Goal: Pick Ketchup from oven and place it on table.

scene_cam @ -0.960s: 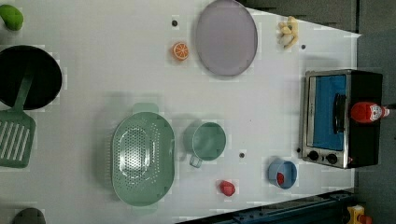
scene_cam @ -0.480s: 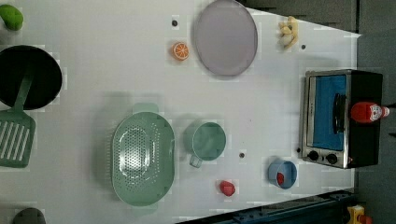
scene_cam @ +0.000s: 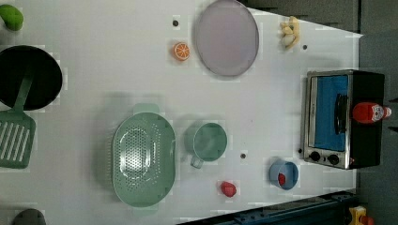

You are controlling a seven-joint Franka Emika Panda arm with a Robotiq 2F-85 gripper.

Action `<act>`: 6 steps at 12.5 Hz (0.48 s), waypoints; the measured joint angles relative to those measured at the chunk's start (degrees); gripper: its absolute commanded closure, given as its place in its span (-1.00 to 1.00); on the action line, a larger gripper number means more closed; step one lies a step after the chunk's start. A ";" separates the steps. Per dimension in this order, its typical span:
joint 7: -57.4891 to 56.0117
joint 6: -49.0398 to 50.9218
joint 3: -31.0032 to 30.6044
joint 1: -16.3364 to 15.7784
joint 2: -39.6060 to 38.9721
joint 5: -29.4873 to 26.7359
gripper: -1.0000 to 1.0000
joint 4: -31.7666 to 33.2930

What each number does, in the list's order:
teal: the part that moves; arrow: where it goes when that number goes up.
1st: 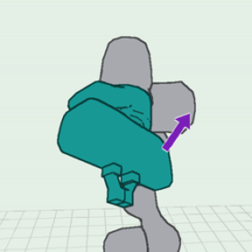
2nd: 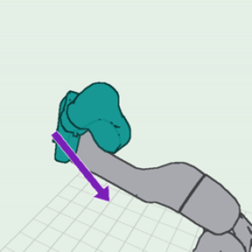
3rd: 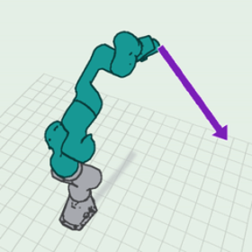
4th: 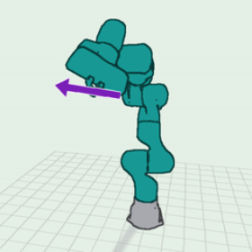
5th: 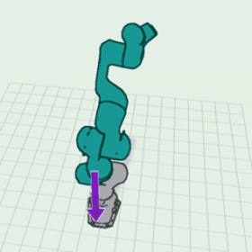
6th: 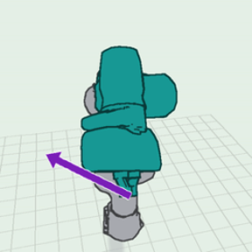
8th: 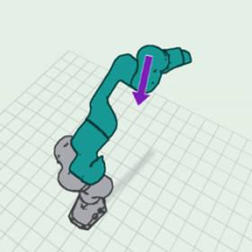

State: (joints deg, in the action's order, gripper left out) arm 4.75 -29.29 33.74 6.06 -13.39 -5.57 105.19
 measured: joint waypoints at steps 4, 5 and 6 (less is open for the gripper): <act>-0.12 -3.75 0.67 -0.28 -9.07 -1.32 -1.00 0.11; -0.13 -4.34 0.14 -0.30 -9.27 -1.52 -0.65 1.01; -0.06 -4.06 -0.48 -0.32 -9.03 -2.19 -0.37 2.18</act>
State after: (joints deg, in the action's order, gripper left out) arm 4.69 -33.35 33.26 5.74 -22.42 -7.76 107.37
